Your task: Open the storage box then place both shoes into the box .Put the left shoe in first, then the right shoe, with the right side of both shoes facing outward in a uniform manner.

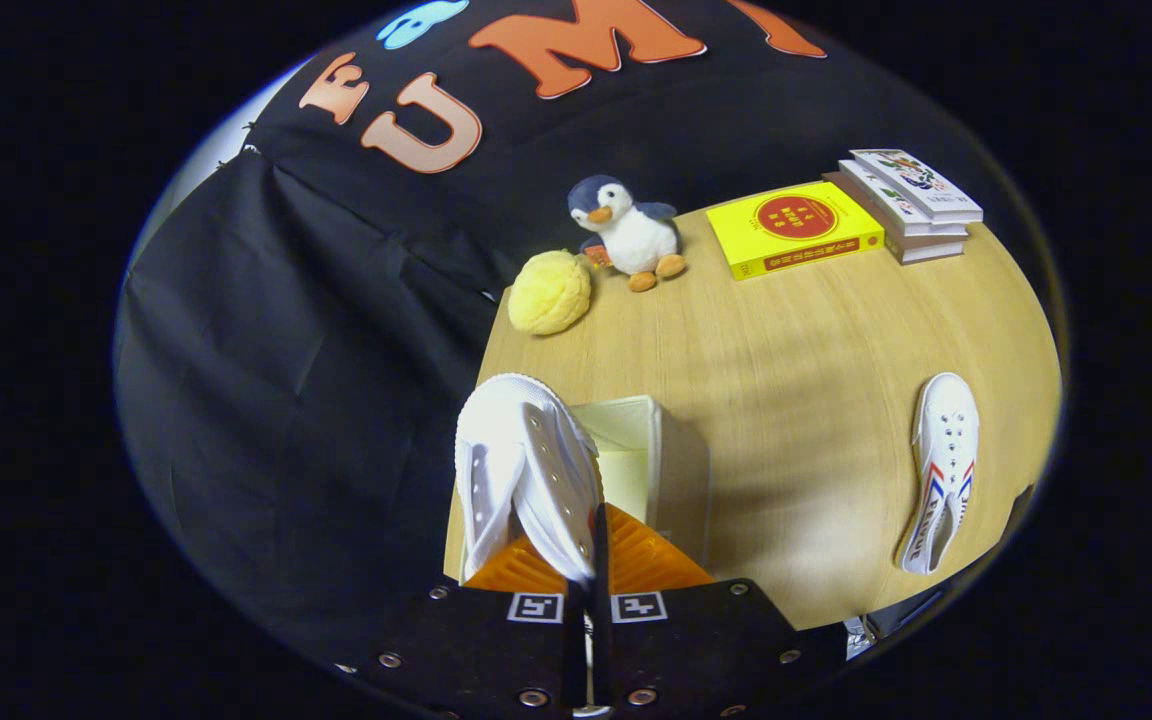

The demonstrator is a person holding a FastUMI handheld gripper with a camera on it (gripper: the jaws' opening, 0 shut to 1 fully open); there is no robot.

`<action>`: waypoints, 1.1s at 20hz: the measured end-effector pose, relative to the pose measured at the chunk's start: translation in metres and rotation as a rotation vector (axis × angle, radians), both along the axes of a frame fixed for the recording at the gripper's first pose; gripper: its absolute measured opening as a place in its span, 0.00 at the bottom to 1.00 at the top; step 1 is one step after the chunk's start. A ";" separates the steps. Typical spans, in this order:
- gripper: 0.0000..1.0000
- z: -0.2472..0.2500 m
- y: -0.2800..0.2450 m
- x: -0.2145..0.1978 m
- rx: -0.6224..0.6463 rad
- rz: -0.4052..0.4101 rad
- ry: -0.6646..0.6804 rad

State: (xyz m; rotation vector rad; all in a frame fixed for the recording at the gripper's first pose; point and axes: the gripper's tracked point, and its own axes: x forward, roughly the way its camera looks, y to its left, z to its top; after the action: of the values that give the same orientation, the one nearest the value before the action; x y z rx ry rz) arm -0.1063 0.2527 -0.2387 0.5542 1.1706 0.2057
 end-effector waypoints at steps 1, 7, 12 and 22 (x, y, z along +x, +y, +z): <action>0.03 -0.005 0.008 -0.001 -0.010 0.007 0.016; 0.03 -0.043 0.041 -0.007 -0.081 -0.002 0.130; 0.03 -0.078 0.053 -0.018 -0.176 -0.047 0.262; 0.03 -0.135 0.074 -0.029 -0.243 -0.203 0.451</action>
State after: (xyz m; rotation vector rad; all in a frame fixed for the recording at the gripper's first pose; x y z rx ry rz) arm -0.1349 0.3267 -0.3737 0.5133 1.5390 -0.2467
